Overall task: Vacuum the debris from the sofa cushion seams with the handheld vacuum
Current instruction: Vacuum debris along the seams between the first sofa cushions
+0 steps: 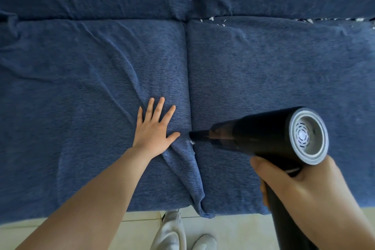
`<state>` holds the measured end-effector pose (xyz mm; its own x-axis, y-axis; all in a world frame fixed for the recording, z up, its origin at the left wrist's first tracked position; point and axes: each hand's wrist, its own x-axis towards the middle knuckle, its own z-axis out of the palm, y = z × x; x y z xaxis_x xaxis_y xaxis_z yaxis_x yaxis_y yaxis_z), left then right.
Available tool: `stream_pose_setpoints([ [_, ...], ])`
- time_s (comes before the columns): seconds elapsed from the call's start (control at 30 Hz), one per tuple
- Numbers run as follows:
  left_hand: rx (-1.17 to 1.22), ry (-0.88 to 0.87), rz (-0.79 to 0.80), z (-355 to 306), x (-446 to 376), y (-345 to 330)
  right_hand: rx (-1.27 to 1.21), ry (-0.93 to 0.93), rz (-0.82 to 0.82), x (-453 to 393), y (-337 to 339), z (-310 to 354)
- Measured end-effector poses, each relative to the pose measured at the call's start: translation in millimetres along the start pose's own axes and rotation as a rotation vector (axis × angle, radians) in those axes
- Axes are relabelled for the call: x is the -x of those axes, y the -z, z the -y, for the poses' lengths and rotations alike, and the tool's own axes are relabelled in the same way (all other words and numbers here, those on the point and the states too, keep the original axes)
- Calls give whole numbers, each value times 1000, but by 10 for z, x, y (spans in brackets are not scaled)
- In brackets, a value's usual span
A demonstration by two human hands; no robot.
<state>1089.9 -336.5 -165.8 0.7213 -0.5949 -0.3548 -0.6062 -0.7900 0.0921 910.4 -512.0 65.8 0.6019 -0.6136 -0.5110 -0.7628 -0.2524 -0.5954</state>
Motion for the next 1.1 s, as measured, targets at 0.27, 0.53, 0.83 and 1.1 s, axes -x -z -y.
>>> stream_pose_setpoints([
  [0.27, -16, 64, 22, -188, 91, -45, 29, -10, -14, 68, -60, -52],
  [0.53, -15, -2, 80, -88, 123, -2, 36, -61, -9, 155, -60, -99],
  [0.83, -6, -20, 91, -104, 156, 26, 29, -110, -6, 205, -35, -138],
  [1.1, -25, -21, 113, -102, 157, 44, 31, -98, -12, 267, -39, -182],
])
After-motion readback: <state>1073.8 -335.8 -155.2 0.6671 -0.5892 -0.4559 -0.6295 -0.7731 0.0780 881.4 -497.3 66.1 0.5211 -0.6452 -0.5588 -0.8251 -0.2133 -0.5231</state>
